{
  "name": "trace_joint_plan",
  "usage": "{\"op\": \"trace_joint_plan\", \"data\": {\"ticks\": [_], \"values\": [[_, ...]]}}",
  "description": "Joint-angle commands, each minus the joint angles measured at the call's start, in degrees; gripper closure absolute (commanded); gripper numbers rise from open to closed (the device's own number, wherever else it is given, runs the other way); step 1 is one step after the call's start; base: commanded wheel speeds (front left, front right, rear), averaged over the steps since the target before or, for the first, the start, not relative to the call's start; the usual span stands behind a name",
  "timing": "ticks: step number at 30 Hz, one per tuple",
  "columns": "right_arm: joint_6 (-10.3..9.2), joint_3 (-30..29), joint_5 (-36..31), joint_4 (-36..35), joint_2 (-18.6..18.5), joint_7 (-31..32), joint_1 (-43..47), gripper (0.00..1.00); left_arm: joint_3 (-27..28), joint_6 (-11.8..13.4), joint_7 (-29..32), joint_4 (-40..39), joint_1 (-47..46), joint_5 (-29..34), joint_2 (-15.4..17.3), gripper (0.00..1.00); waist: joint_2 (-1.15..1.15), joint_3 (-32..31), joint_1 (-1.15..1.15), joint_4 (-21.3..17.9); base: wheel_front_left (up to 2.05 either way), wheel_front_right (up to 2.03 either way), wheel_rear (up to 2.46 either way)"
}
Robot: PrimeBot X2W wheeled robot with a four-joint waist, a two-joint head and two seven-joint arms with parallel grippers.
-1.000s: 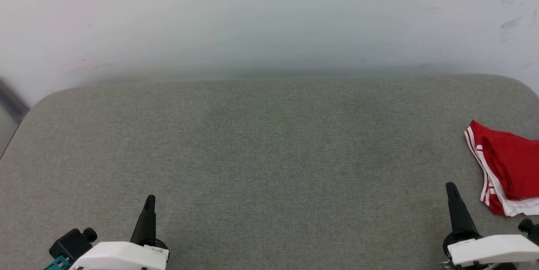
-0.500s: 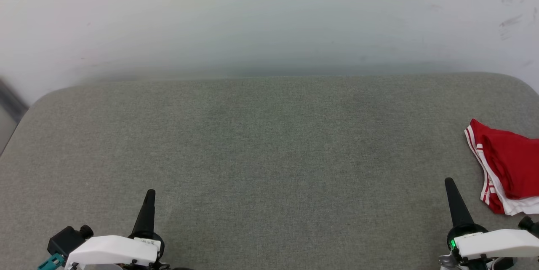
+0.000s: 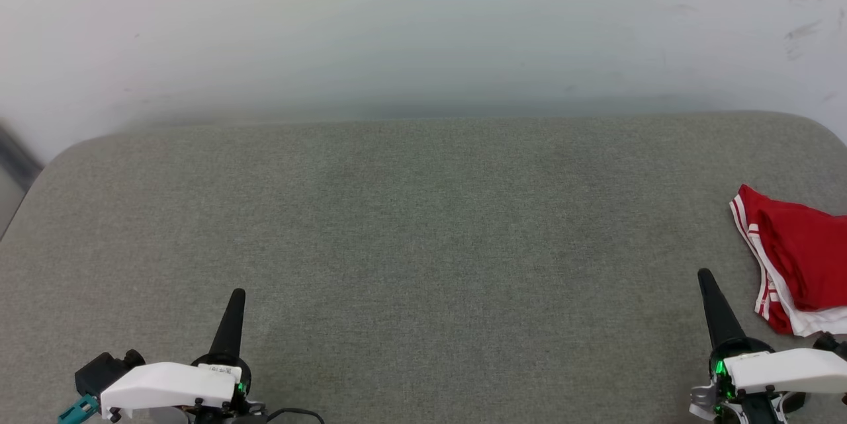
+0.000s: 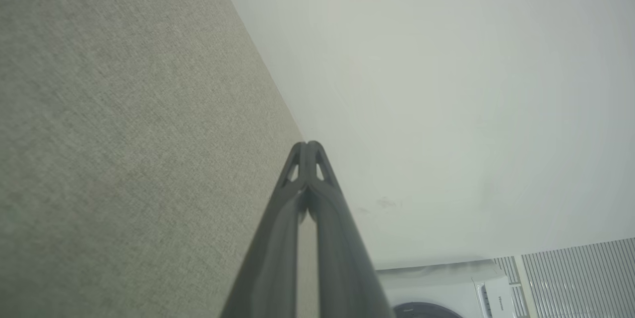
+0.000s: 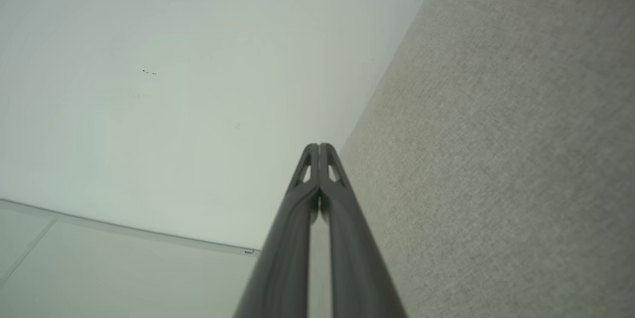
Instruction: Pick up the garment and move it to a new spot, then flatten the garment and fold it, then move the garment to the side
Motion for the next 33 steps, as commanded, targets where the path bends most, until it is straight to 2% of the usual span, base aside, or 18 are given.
{"op": "trace_joint_plan", "data": {"ticks": [1, 33], "values": [[0.01, -0.2, 1.7, 0.0, -0.4, 0.5, -1.4, 1.00, 0.3, -0.5, 0.4, -0.1, -1.5, -1.7, 0.3, 1.00, 0.00, 0.0, 0.00, 0.0, 0.00, 0.00, 0.00], [0.00, -1.1, 15.8, 2.1, -0.1, 4.4, -4.1, 1.00, 1.6, -1.7, 4.2, 2.2, -4.2, -16.6, 0.1, 1.00, 0.00, 0.7, 0.00, -0.2, 0.00, 0.00, 0.00]]}}
